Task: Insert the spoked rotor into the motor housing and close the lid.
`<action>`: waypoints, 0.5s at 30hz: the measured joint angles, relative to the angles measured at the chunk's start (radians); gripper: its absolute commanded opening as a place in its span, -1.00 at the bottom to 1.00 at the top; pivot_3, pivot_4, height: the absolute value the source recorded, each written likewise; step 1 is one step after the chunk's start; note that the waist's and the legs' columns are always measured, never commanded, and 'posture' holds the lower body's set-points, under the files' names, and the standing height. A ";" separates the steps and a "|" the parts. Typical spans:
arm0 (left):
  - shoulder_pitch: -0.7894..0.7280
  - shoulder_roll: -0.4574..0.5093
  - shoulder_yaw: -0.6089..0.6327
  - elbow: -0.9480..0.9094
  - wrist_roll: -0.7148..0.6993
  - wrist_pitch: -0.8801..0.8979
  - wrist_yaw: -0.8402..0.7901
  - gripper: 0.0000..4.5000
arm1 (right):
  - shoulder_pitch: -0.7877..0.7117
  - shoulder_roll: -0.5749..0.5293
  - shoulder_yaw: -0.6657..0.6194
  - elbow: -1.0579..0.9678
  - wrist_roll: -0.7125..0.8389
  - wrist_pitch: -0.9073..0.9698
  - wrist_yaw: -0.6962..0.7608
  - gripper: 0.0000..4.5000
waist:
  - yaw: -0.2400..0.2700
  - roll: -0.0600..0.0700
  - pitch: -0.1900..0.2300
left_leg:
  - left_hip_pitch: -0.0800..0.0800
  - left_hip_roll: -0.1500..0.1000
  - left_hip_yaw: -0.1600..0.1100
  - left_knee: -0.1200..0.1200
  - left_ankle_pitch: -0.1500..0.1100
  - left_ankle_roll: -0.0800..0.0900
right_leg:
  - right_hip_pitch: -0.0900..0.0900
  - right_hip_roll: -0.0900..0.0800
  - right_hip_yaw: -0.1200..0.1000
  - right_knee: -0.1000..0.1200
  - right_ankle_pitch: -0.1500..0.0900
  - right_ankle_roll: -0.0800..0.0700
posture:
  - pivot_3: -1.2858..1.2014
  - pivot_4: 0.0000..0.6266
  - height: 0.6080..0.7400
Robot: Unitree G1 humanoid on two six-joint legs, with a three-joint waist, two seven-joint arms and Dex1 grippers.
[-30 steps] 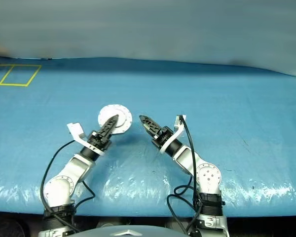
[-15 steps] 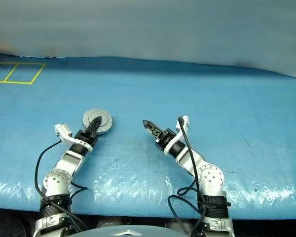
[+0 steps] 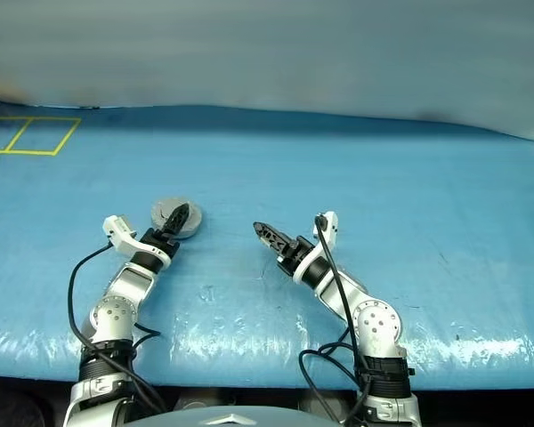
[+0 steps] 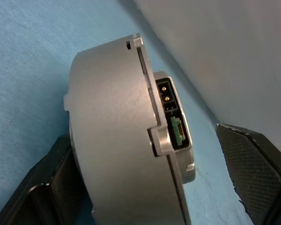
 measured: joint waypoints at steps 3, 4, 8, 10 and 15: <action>0.020 0.056 0.043 0.003 0.043 -0.032 0.026 0.98 | 0.005 0.000 0.001 0.000 -0.020 -0.001 0.006 0.44 | -0.003 0.000 0.000 | 0.000 0.003 0.000 -0.001 0.000 0.000 | -0.001 0.002 0.000 0.000 0.000 -0.001 | 0.03 -0.52 1.00; 0.033 0.076 0.054 0.003 0.063 -0.048 0.032 0.98 | 0.005 0.000 0.002 0.000 -0.028 -0.004 0.009 0.44 | -0.002 0.000 0.000 | 0.000 0.003 0.000 -0.001 0.000 0.000 | -0.002 0.003 0.000 0.000 0.000 -0.001 | 0.03 -0.52 1.00; 0.070 0.112 0.086 -0.006 0.109 -0.080 0.039 0.98 | 0.005 -0.006 0.012 -0.003 -0.053 -0.014 0.030 0.44 | 0.004 0.000 0.000 | -0.001 0.002 0.000 -0.002 0.000 0.000 | -0.002 0.002 0.000 -0.001 0.000 -0.001 | 0.03 -0.52 1.00; 0.098 0.119 0.081 -0.030 0.153 -0.108 0.037 0.98 | 0.011 -0.024 0.031 -0.025 -0.103 -0.038 0.043 0.44 | 0.006 0.000 0.000 | -0.002 0.000 0.000 -0.002 0.000 0.000 | -0.002 0.000 0.000 -0.001 0.000 0.000 | 0.03 -0.52 1.00; 0.182 0.155 -0.041 -0.220 0.329 -0.183 0.023 0.98 | 0.038 -0.111 0.151 -0.103 -0.453 -0.279 0.052 0.44 | 0.016 -0.001 0.000 | -0.004 -0.003 0.000 -0.002 0.000 -0.001 | -0.003 -0.004 0.000 -0.002 0.001 0.001 | 0.03 -0.52 1.00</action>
